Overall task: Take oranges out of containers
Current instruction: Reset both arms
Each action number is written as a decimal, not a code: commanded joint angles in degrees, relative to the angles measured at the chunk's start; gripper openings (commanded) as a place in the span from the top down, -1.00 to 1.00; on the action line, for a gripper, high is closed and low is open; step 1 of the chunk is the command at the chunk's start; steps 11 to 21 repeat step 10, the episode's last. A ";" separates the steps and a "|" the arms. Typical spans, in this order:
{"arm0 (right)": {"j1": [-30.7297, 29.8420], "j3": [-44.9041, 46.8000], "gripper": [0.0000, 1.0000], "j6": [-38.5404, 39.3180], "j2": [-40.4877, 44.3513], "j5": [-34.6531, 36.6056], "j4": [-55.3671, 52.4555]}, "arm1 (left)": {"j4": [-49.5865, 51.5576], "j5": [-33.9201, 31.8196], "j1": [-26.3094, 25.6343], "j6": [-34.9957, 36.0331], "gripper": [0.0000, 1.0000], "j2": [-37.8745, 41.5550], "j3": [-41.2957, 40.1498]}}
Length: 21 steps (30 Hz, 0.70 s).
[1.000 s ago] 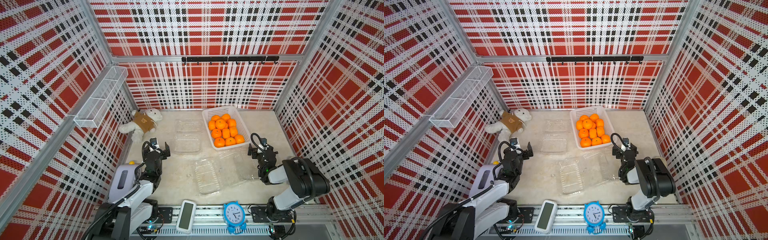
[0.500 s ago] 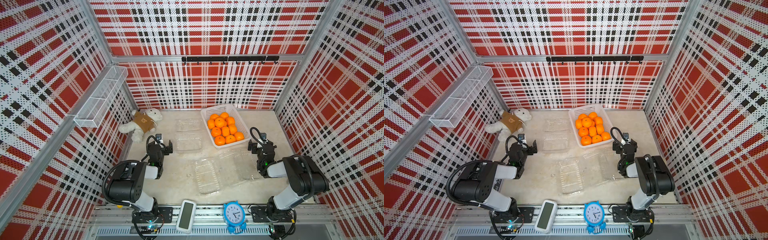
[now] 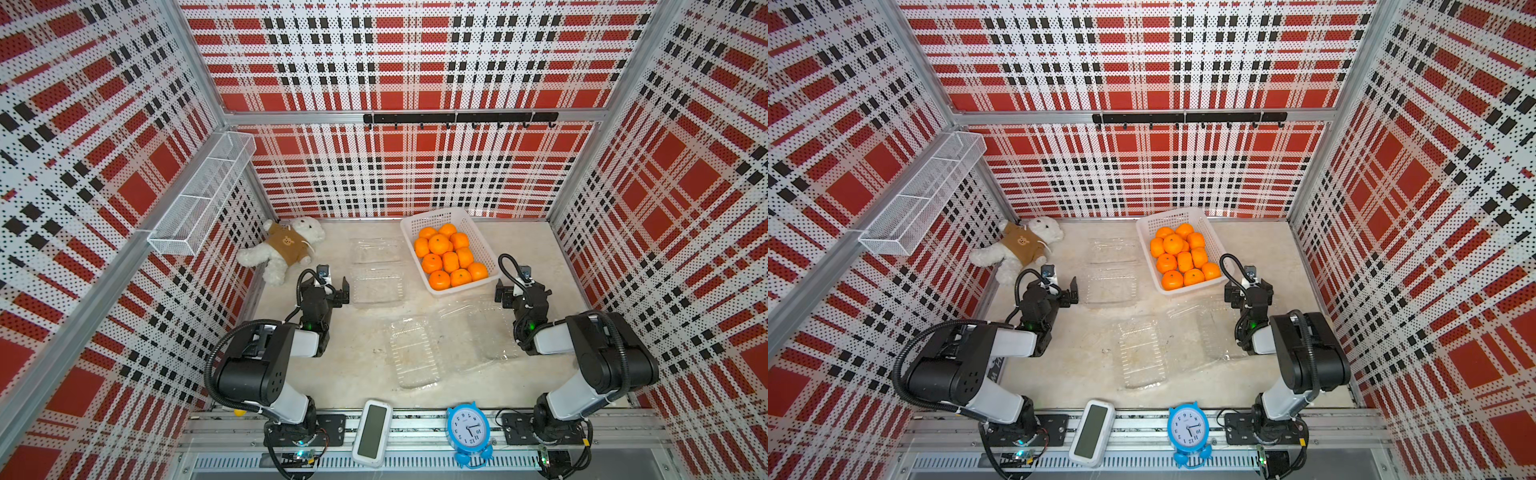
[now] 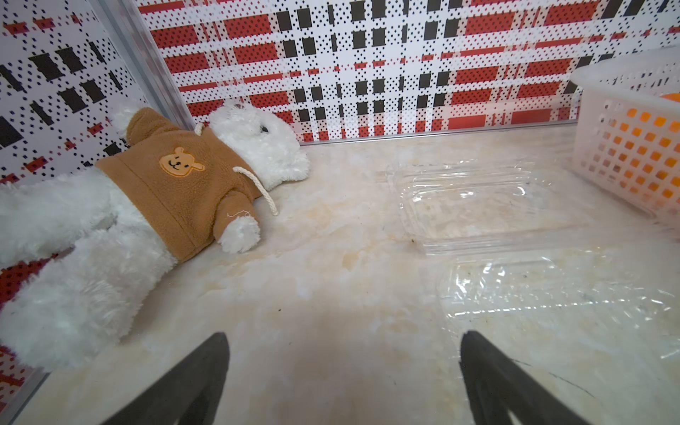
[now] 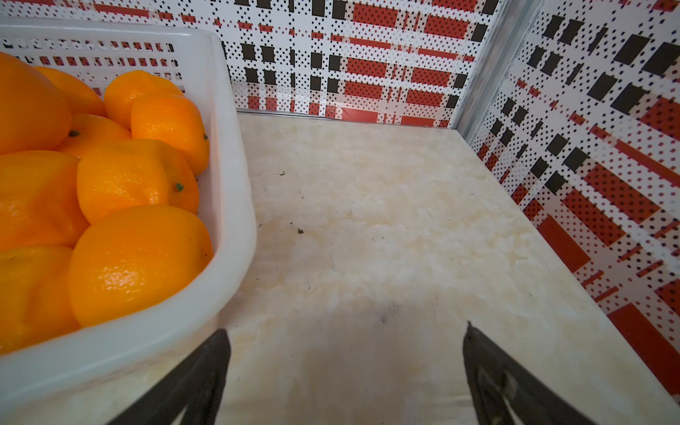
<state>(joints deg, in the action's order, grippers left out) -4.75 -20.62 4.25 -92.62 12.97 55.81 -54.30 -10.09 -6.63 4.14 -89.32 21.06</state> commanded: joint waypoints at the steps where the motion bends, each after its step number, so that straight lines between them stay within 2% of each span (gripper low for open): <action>1: 0.07 -0.57 -1.00 -0.37 1.05 0.30 1.58 | 0.42 0.76 0.61 0.14 -0.99 -0.50 1.35; 7: 0.10 -0.65 -1.00 -0.38 1.04 0.31 1.51 | 2.40 3.06 1.82 -0.67 -0.99 -0.51 2.45; 21: 0.10 -0.63 -1.00 -0.33 1.04 0.30 1.53 | 2.09 2.97 1.77 -0.69 -0.99 -0.49 2.23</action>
